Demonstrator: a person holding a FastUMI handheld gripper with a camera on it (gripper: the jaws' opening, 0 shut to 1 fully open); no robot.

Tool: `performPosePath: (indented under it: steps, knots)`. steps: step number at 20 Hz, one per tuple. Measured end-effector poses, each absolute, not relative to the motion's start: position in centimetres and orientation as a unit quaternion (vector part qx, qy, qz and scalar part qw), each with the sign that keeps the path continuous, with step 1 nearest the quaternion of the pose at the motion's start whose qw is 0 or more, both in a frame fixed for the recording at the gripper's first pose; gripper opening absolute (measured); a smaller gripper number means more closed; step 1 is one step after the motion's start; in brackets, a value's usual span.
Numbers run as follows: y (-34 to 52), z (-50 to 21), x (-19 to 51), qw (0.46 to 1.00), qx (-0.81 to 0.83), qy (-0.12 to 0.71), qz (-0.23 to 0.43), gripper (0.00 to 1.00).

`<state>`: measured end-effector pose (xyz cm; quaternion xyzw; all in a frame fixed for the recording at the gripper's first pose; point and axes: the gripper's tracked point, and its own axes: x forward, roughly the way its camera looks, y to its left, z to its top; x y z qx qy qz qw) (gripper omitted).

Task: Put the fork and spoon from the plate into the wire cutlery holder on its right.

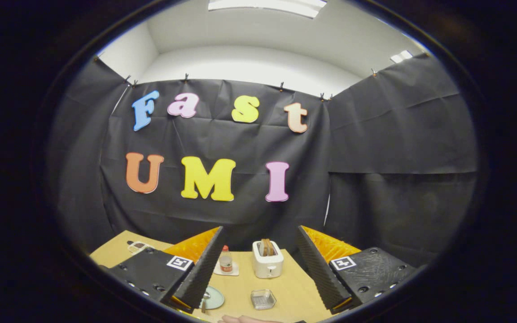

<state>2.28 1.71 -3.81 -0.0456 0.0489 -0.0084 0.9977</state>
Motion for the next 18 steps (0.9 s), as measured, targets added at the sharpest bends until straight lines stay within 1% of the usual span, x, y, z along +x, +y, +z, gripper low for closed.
performPosePath:
  steps: [6,9,14,18]
  knots:
    - [4.8,-9.5,3.5,0.993,-0.061,0.096,0.032,0.95]
    - [6.6,-13.4,4.4,0.988,-0.058,0.134,0.048,0.95]
    - [9.8,-22.1,5.5,0.974,-0.048,0.214,0.063,0.95]
    - [12.8,-30.5,5.8,0.951,-0.053,0.294,0.076,0.95]
